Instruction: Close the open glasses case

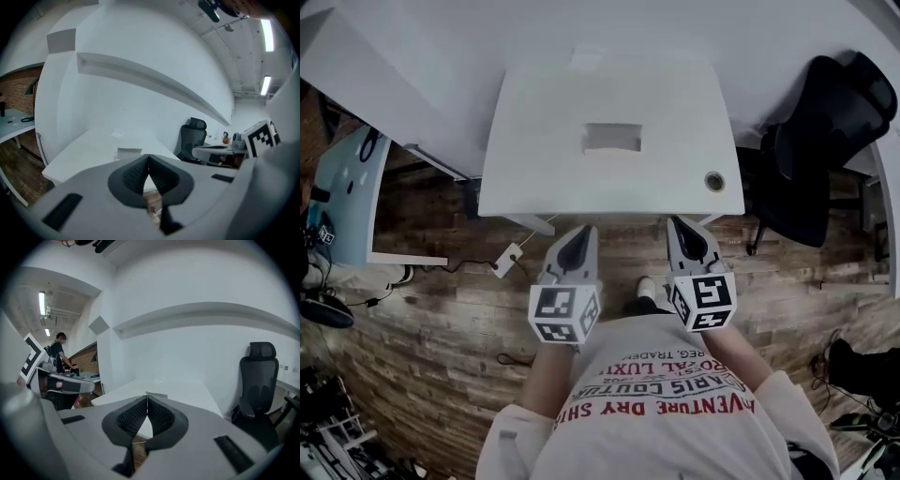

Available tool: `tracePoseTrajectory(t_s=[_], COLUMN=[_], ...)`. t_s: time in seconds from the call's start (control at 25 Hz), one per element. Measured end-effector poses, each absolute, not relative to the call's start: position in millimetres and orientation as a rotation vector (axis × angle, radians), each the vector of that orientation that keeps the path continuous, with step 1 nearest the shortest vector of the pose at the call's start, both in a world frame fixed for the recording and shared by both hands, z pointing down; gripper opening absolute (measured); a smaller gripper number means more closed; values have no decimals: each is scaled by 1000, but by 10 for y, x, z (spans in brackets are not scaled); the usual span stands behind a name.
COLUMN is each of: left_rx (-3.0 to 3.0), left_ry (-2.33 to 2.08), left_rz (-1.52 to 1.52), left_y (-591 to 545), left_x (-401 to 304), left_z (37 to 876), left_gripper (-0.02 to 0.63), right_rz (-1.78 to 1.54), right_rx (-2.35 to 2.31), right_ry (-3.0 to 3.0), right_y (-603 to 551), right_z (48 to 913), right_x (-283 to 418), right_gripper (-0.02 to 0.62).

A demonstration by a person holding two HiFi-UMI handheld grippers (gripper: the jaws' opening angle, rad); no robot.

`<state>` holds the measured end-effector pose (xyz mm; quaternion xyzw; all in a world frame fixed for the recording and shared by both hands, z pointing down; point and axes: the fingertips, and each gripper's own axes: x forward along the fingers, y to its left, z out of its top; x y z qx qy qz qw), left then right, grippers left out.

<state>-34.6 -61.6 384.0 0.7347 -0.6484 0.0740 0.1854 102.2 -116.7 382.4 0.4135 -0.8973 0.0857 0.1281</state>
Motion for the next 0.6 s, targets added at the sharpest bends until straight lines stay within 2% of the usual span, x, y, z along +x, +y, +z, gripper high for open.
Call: tracePoseTrajectory(t_s=[0.36,0.6], left_rx=[1988,1915], left_ry=[-1829,-1815], left_rz=[227,241], left_y=[-1296,-1568], left_x=[-19,-126], left_z=[4035,4264], left_gripper=[5,5], right_rz=[269,323], right_rx=[1139,1106], right_ry=[-2591,-2575], right_y=[-1922,-2204], right_z=[3962,4134], right_x=[1418,1362], right_gripper=[12,12])
